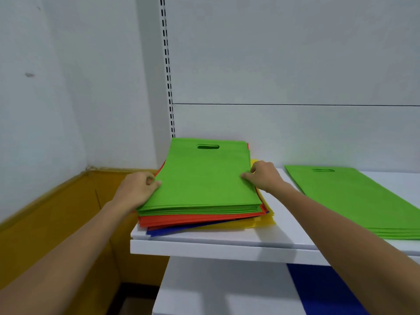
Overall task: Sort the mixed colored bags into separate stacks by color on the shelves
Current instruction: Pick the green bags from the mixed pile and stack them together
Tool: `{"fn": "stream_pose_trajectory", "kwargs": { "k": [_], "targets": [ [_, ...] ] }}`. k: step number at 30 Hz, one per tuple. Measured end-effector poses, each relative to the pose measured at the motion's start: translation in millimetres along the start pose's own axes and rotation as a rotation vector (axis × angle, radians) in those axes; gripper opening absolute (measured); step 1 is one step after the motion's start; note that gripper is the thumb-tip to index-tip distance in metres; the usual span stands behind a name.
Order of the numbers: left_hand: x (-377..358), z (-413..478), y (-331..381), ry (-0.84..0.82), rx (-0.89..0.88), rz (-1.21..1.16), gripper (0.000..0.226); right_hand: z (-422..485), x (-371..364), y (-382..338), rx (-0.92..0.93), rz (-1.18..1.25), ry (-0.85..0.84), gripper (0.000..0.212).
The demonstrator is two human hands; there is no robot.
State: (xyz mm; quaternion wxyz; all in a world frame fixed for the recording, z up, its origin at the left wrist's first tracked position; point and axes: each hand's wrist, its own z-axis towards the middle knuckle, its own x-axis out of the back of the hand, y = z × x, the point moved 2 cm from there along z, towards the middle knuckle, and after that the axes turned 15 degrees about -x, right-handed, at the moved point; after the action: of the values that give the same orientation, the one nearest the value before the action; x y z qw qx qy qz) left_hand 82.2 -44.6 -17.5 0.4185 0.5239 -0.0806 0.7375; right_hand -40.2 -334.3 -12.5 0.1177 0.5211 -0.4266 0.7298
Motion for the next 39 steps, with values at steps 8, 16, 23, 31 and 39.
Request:
{"fn": "stream_pose_trajectory", "kwargs": {
  "k": [8, 16, 23, 31, 39],
  "targets": [
    [-6, 21, -3, -0.014, 0.039, -0.145, 0.035, 10, -12, -13, -0.147, 0.036, 0.023, 0.054],
    [-4, 24, -1, -0.024, 0.114, -0.269, 0.045, 10, 3, -17, -0.152, 0.220, 0.043, 0.023],
    [2, 24, 11, 0.112, 0.115, -0.293, 0.034, -6, 7, -24, -0.060, 0.281, 0.082, 0.012],
    [4, 13, 13, 0.165, 0.024, -0.175, 0.018, -17, 8, -12, -0.091, 0.321, 0.030, 0.011],
    [12, 5, 31, 0.197, -0.135, -0.167, 0.026, -22, 11, -12, 0.137, 0.095, 0.233, 0.020]
  ]
}}
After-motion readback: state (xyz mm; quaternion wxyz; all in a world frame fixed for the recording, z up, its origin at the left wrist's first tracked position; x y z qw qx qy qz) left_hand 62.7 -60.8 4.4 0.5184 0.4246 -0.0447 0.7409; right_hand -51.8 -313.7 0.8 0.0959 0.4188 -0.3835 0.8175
